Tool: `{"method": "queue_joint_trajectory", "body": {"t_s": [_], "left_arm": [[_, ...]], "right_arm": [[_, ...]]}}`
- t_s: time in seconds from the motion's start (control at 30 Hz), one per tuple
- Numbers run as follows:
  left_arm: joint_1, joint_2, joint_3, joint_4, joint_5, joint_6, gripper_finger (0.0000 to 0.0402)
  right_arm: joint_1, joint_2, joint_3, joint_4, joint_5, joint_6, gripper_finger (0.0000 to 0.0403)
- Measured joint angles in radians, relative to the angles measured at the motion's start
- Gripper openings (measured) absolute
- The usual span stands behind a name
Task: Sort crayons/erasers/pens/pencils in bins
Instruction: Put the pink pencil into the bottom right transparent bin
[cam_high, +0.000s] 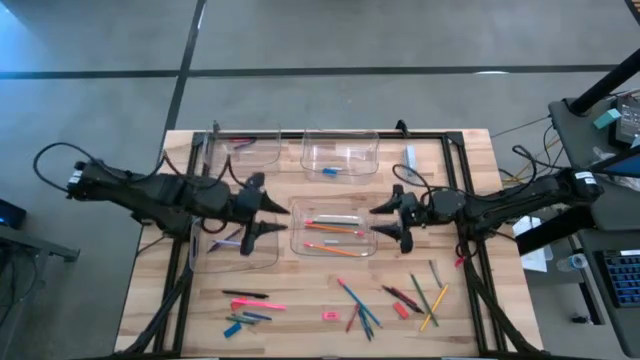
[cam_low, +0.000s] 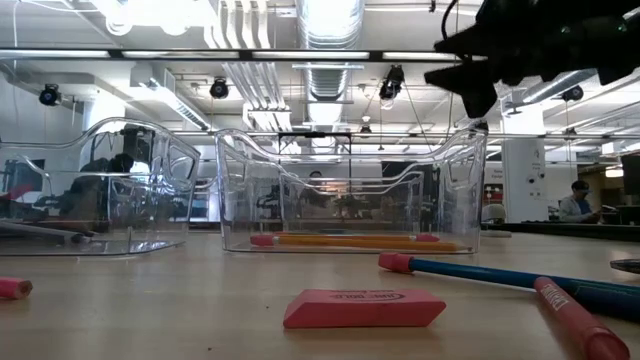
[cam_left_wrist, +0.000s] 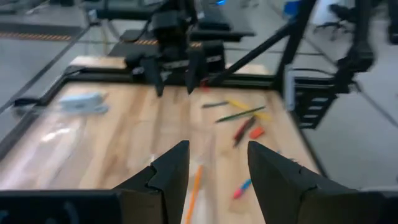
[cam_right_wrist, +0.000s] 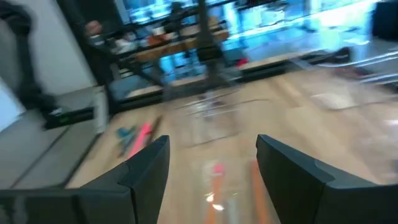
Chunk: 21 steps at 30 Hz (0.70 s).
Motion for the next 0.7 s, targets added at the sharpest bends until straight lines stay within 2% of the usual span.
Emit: {"method": "queue_joint_trajectory", "body": {"t_s": [0.1, 0.2, 0.37, 0.53, 0.7], "left_arm": [[-0.053, 0.040, 0.000, -0.002, -0.027, -0.023, 0.0147], [-0.098, 0.080, 0.023, -0.033, -0.059, -0.055, 0.0147], [-0.179, 0.162, 0.158, -0.190, -0.063, -0.147, 0.0147], [-0.258, 0.252, 0.272, -0.403, -0.106, -0.291, 0.0147], [-0.335, 0.344, 0.333, -0.503, -0.104, -0.408, 0.0147]], "right_arm": [[0.085, 0.043, 0.001, 0.038, 0.024, 0.031, 0.0228], [0.193, 0.107, 0.007, 0.107, 0.130, 0.046, 0.0228], [0.340, 0.222, 0.049, 0.169, 0.230, 0.038, 0.0228], [0.415, 0.314, 0.101, 0.167, 0.236, 0.020, 0.0228], [0.429, 0.359, 0.159, 0.160, 0.236, -0.048, 0.0228]]}}
